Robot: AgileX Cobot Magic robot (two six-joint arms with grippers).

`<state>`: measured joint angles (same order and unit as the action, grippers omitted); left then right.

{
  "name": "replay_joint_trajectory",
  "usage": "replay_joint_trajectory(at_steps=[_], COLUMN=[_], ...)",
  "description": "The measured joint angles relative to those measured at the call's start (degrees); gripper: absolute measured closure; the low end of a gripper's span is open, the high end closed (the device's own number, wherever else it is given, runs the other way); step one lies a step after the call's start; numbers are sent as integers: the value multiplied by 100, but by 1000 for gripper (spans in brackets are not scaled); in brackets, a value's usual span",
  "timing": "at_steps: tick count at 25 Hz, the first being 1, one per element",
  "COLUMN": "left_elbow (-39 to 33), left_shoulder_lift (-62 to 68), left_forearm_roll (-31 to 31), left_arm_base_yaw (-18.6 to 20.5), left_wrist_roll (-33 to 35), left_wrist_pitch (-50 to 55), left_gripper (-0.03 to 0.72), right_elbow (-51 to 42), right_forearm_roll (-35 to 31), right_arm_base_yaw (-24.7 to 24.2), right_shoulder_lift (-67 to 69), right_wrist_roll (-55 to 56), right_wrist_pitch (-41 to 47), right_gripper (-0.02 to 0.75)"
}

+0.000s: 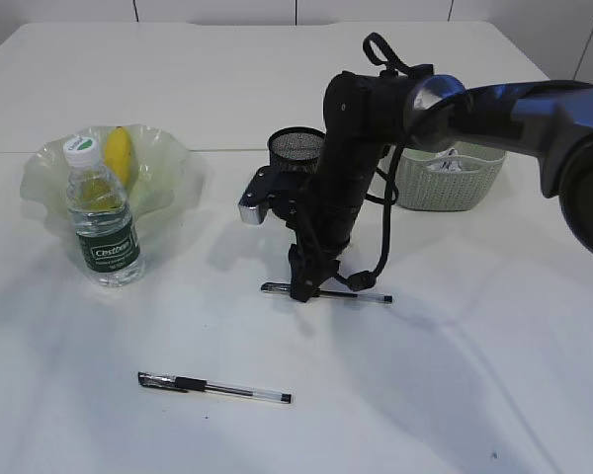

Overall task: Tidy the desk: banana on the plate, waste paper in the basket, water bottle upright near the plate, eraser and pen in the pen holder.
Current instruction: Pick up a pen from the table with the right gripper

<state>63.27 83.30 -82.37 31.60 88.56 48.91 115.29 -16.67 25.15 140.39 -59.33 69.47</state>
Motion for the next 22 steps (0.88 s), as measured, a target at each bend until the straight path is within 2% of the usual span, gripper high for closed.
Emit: replay_joint_trajectory(at_steps=[9,13,16,22], left_elbow=[0,0,0,0], left_shoulder_lift=[0,0,0,0], left_forearm_roll=[0,0,0,0], left_arm_base_yaw=[0,0,0,0], left_wrist_roll=[-10,-20,-20,-20], left_wrist_pitch=[0,0,0,0], left_gripper=[474,474,474,474], right_elbow=[64,64,64,100], right_forearm_roll=[-14,52,100,138], right_arm_base_yaw=[213,213,227,239], right_shoulder_lift=[79,79,79,79], right_wrist_roll=[26,42,42,139], right_wrist_pitch=[-33,-83,-94,-94], right_gripper=[528,631,668,671])
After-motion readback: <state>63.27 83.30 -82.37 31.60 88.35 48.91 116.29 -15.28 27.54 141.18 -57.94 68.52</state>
